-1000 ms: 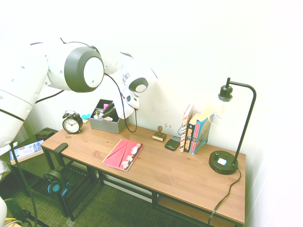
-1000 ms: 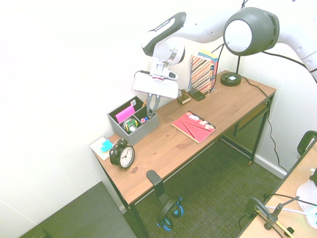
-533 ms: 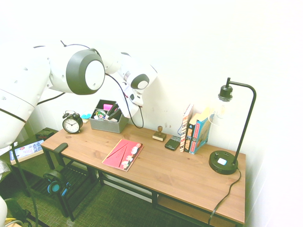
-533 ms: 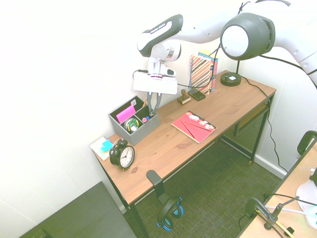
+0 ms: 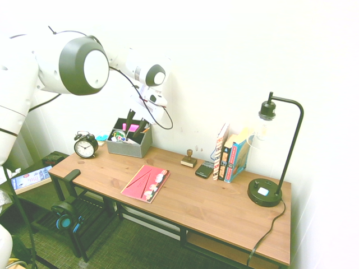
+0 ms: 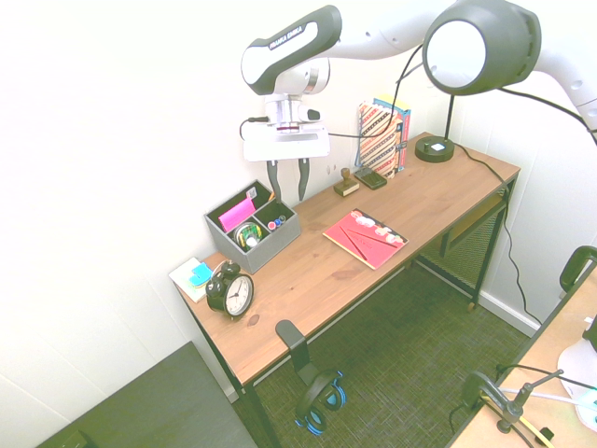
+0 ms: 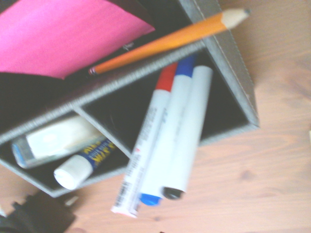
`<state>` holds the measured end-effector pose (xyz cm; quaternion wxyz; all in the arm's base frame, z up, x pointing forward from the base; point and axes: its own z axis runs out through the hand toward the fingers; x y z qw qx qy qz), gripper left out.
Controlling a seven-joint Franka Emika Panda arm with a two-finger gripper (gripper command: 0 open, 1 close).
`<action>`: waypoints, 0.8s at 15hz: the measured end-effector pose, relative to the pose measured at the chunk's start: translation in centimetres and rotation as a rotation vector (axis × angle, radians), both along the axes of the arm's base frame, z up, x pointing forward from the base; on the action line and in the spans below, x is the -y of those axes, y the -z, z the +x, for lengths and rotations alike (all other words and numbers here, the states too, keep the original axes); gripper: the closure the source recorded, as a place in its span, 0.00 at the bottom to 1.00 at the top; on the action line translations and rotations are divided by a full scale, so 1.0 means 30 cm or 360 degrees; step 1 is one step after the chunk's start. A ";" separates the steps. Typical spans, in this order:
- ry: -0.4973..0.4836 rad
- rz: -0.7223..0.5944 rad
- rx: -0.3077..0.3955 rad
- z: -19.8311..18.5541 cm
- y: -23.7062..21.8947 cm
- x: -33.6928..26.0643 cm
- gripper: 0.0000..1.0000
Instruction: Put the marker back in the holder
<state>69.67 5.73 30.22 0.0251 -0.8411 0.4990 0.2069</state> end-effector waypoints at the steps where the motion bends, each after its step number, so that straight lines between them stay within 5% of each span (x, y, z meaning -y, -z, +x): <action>1: -0.0071 -0.0059 0.0033 -0.026 -0.042 0.007 0.00; 9: -0.0520 -0.0308 0.0508 -0.293 -0.496 0.032 0.00; 12: -0.0575 -0.0292 0.0535 -0.460 -0.575 0.062 0.00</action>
